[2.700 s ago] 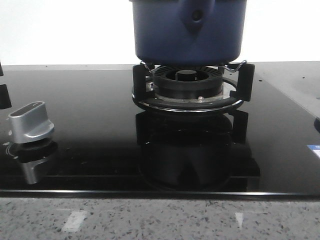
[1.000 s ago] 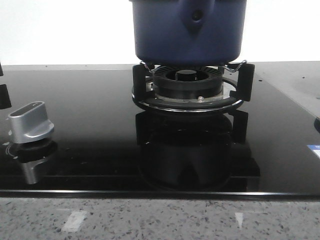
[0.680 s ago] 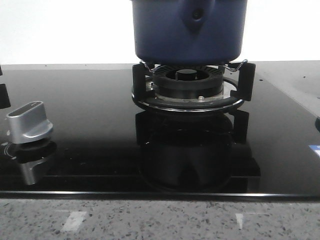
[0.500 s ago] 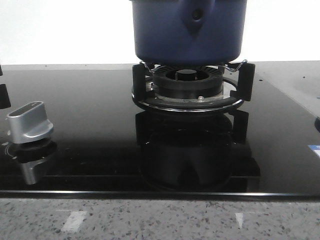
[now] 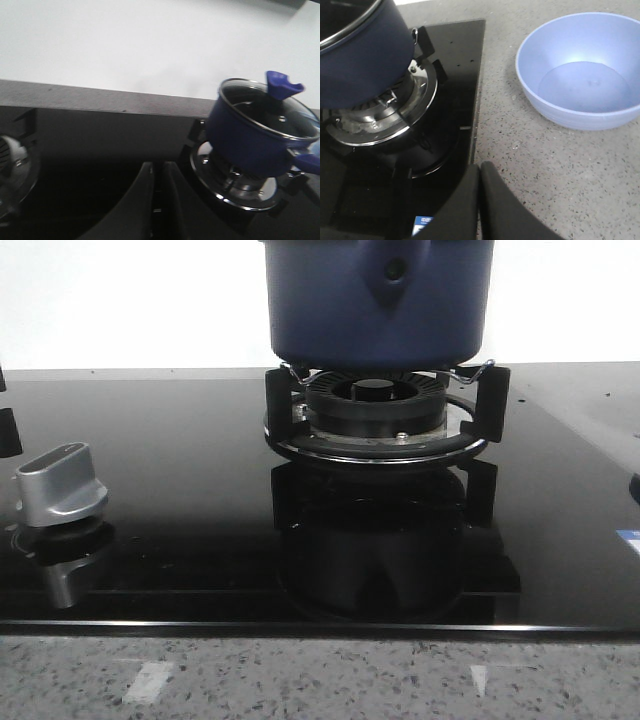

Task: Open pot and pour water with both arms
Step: 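Grasp the purple lid knob with the left gripper and lift the lid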

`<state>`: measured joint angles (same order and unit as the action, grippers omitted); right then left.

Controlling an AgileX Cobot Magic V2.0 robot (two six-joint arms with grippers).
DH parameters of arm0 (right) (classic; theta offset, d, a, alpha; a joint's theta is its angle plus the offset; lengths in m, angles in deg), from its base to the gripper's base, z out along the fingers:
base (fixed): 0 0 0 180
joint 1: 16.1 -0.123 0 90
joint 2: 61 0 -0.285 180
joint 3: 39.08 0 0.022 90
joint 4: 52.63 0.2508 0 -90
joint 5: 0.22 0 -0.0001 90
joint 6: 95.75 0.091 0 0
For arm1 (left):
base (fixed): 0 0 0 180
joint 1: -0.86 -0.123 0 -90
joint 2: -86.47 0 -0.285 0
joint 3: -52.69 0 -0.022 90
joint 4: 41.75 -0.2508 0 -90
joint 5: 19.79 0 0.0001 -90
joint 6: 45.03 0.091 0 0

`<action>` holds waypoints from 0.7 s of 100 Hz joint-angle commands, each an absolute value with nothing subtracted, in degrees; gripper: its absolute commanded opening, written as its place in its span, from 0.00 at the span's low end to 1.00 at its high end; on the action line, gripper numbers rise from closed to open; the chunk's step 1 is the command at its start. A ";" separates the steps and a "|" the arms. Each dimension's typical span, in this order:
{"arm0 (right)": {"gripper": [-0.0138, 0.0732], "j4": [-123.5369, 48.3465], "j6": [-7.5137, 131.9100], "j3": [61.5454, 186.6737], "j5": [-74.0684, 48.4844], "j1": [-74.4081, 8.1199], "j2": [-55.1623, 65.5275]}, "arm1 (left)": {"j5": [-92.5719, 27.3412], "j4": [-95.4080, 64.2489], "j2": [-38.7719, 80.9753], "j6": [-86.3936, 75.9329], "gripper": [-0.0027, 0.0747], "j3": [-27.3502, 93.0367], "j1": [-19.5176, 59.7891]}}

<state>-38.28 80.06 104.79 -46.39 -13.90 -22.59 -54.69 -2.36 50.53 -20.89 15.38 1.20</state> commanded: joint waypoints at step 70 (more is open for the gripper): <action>0.67 -38.26 78.85 108.70 -44.38 -14.24 -21.42 | -74.55 48.07 19.58 30.70 0.48 27.41 1.93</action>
<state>-38.28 79.50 106.83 -47.62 -14.26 -22.13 -71.99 43.05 23.37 28.55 22.42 1.20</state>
